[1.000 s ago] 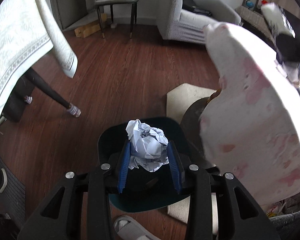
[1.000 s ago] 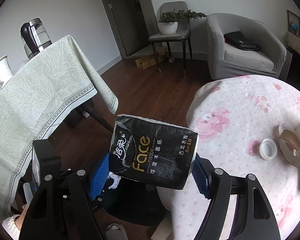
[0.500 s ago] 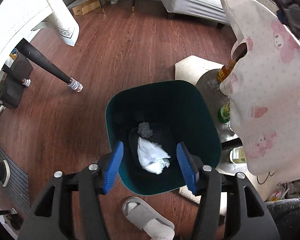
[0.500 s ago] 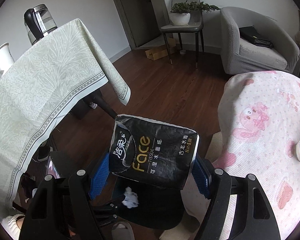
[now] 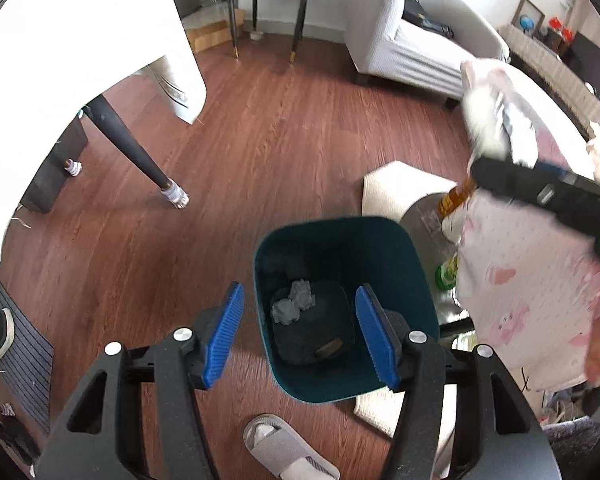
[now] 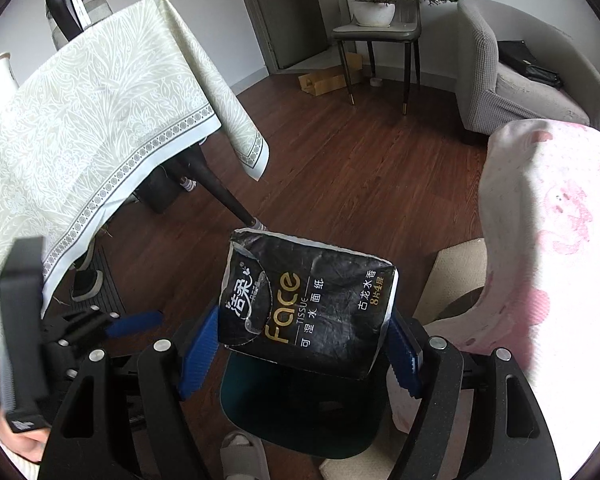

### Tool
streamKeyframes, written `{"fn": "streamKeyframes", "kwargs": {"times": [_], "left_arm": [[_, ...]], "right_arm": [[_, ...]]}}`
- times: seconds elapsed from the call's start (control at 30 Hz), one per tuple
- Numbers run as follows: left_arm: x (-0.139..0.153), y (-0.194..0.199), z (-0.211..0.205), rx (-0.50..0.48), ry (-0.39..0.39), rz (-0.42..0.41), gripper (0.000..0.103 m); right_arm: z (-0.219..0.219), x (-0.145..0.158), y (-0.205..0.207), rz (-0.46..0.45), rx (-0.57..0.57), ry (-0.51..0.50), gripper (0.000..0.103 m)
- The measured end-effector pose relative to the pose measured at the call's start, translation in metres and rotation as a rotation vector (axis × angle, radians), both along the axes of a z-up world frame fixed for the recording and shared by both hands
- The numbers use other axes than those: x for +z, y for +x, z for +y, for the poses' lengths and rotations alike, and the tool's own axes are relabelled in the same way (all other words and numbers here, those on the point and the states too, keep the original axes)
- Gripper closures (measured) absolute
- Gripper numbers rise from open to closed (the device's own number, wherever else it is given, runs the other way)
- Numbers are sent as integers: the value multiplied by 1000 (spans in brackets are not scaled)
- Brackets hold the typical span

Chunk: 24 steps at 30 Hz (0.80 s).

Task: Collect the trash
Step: 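Lower the black Face tissue pack into the green bin and open the right tool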

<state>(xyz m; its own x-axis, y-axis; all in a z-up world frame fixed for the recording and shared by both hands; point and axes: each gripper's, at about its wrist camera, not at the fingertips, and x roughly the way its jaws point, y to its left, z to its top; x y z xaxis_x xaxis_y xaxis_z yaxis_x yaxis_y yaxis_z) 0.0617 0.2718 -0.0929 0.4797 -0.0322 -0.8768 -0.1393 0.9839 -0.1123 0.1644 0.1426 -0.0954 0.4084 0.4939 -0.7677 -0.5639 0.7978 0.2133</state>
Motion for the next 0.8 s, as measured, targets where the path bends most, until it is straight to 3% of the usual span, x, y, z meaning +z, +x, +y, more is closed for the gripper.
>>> {"fn": "streamKeyframes", "kwargs": {"times": [0.37,0.8], "left_arm": [[42,-13,17,49,-18,-103,44],[81,-20,8,32,15,-184,59]], "right_arm": [[22,-45,3,55,31,-97,28],[40,-103,-3,124,85,-205,28]]}}
